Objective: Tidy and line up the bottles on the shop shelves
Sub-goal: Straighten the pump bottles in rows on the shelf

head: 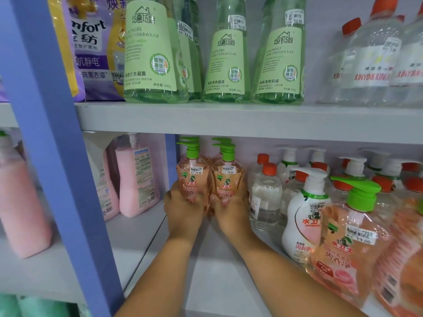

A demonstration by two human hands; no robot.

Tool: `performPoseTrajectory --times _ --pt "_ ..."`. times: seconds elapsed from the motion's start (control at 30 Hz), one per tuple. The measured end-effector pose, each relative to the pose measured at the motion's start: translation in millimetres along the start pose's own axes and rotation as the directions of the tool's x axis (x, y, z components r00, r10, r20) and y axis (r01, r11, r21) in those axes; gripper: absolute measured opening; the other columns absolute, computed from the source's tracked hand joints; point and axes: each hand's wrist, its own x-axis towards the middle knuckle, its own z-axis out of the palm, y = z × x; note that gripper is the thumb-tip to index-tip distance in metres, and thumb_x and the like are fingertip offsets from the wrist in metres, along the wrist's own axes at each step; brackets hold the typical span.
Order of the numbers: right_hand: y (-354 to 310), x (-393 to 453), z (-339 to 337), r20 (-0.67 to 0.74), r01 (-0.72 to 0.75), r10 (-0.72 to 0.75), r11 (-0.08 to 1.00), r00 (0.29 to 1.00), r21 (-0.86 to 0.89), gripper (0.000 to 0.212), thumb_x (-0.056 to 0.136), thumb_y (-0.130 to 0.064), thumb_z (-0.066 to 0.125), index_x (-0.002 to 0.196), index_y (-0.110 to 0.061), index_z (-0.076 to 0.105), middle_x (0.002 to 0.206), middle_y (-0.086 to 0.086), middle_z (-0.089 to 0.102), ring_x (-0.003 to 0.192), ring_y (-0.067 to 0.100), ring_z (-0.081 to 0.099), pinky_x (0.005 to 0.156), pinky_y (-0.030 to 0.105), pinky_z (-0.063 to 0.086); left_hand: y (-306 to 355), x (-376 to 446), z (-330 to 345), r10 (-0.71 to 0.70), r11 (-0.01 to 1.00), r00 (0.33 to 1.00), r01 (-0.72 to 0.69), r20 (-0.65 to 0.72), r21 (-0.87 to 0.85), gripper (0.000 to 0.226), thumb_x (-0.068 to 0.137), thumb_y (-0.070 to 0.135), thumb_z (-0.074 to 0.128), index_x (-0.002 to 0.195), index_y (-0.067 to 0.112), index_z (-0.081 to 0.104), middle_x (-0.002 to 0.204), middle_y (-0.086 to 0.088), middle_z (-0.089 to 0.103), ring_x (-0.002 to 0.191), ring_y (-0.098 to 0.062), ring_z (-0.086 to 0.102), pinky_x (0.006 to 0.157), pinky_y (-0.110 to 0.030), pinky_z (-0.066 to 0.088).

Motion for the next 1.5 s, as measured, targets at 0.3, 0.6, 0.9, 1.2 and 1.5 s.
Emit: performPoseTrajectory --times 0.3,0.6,0.9,1.2,1.5 --pt "2 -6 -7 -0.021 0.066 -0.065 0.995 0.998 0.07 0.069 0.085 -0.009 0.077 0.144 -0.02 0.042 0.123 0.0 0.06 0.117 0.022 0.061 0.1 0.023 0.042 -3 1 -3 0.023 0.998 0.999 -0.02 0.046 -0.062 0.032 0.091 0.035 0.072 0.122 0.03 0.066 0.117 0.0 0.072 0.11 -0.024 0.068 0.096 -0.046 0.056" --pt "-25 -19 -20 0.128 -0.058 0.049 0.996 0.99 0.066 0.06 0.092 -0.03 0.072 0.144 -0.012 0.047 0.134 0.014 0.062 0.126 0.027 0.06 0.107 0.043 0.049 13 -16 -10 0.119 0.991 0.99 -0.124 -0.082 -0.058 0.045 0.086 0.025 0.076 0.129 0.022 0.063 0.117 -0.006 0.062 0.118 -0.033 0.058 0.101 -0.046 0.05" --pt "-32 -126 -200 0.21 -0.177 0.126 0.954 0.97 0.243 0.051 0.094 -0.025 0.073 0.137 -0.039 0.049 0.135 -0.023 0.059 0.124 -0.009 0.056 0.102 0.014 0.045 39 -133 21 -0.016 0.911 0.959 0.131 0.284 -0.39 0.025 0.088 0.02 0.079 0.105 0.031 0.064 0.095 0.013 0.071 0.089 0.003 0.065 0.066 -0.005 0.044" --pt "12 -120 -342 -0.181 -0.066 0.061 0.998 0.982 -0.019 0.048 0.085 -0.049 0.076 0.128 -0.046 0.053 0.127 -0.029 0.056 0.114 -0.007 0.056 0.096 0.021 0.048 90 -239 84 0.147 0.972 0.907 -0.06 0.394 -0.225 0.065 0.07 0.043 0.091 0.123 0.045 0.053 0.112 0.02 0.072 0.1 0.007 0.068 0.088 -0.023 0.054" --pt "34 -104 -322 -0.013 -0.134 0.134 0.991 0.991 -0.026 0.037 0.077 -0.045 0.082 0.106 -0.046 0.06 0.097 -0.027 0.071 0.091 -0.006 0.066 0.078 0.023 0.052 88 -248 62 0.227 0.963 0.965 -0.242 0.127 0.118 0.095 0.065 0.052 0.09 0.143 0.023 0.046 0.131 0.0 0.053 0.12 -0.025 0.058 0.099 -0.047 0.053"
